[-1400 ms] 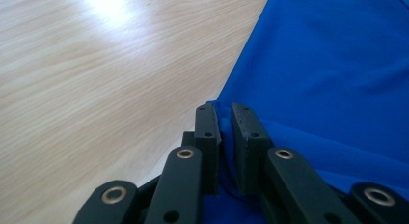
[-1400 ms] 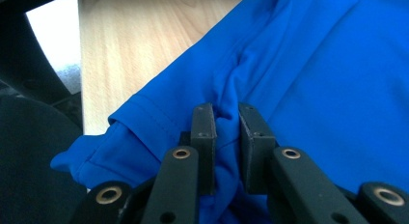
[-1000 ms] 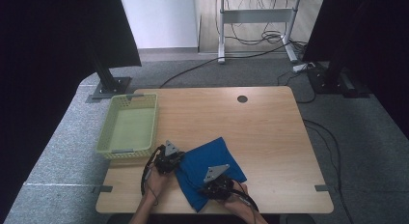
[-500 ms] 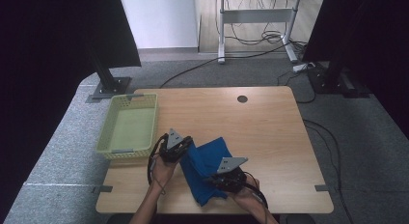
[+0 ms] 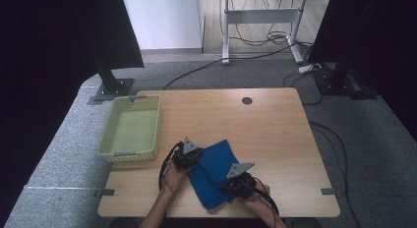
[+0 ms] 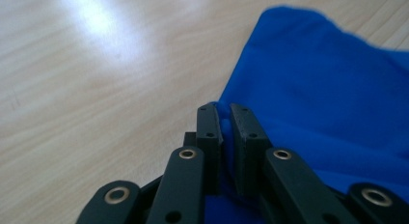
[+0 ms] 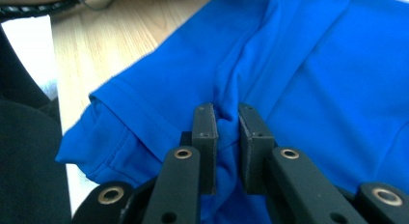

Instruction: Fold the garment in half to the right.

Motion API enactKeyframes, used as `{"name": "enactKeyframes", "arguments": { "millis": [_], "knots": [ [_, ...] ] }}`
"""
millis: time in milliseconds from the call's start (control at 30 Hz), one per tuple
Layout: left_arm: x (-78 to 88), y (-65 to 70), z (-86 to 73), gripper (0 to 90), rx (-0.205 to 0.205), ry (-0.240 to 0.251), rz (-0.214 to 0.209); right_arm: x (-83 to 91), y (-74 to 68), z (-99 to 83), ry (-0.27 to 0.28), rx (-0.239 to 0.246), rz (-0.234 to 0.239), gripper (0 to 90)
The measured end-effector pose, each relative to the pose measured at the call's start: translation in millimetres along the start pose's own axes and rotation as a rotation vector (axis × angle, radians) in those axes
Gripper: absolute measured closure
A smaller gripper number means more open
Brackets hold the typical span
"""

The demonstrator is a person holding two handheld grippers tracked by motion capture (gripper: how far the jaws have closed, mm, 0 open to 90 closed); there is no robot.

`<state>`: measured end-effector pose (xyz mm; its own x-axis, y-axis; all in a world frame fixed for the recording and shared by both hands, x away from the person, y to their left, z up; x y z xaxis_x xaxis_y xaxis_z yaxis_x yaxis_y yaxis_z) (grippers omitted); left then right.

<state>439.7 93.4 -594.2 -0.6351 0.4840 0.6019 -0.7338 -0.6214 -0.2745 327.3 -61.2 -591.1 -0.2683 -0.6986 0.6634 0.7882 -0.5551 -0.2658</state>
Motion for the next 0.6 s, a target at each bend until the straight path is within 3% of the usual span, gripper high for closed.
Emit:
{"name": "enactKeyframes", "arguments": {
  "millis": [233,400,433,500,533,600],
  "knots": [
    [12.8,-2.7,-12.4,82.0,0.005,-0.019,0.004,-6.3,-3.2,-2.1,-0.013,0.002,0.010,79.2],
    [26.9,-7.6,-25.1,81.9,0.028,-0.035,0.009,-13.2,-12.8,0.2,-0.016,0.017,0.029,79.1],
    [26.9,-7.6,-25.1,81.9,0.028,-0.035,0.009,-19.1,-20.6,2.5,-0.020,0.033,0.045,79.1],
    [34.5,-10.3,-31.6,81.9,0.033,-0.050,0.014,-19.1,-20.6,2.5,-0.020,0.033,0.045,79.1],
    [37.9,-11.2,-34.3,81.9,0.033,-0.059,0.019,-25.5,-29.2,5.0,-0.025,0.048,0.063,79.0],
    [41.1,-12.1,-36.9,81.9,0.036,-0.065,0.024,-28.4,-33.3,6.1,-0.026,0.053,0.073,78.9]
  ]
}}
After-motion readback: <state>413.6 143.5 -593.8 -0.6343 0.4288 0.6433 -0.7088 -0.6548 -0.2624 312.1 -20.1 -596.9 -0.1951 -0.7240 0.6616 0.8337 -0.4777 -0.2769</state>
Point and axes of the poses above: each handheld gripper's, and its own axes: x roughly backward along the jaws, z roughly out of its top, y roughly to its right, the point moved 7 cm from there along -x, roughly forward along the jaws, and after that the axes turned 12 degrees about -x, right-handed, at the moved point
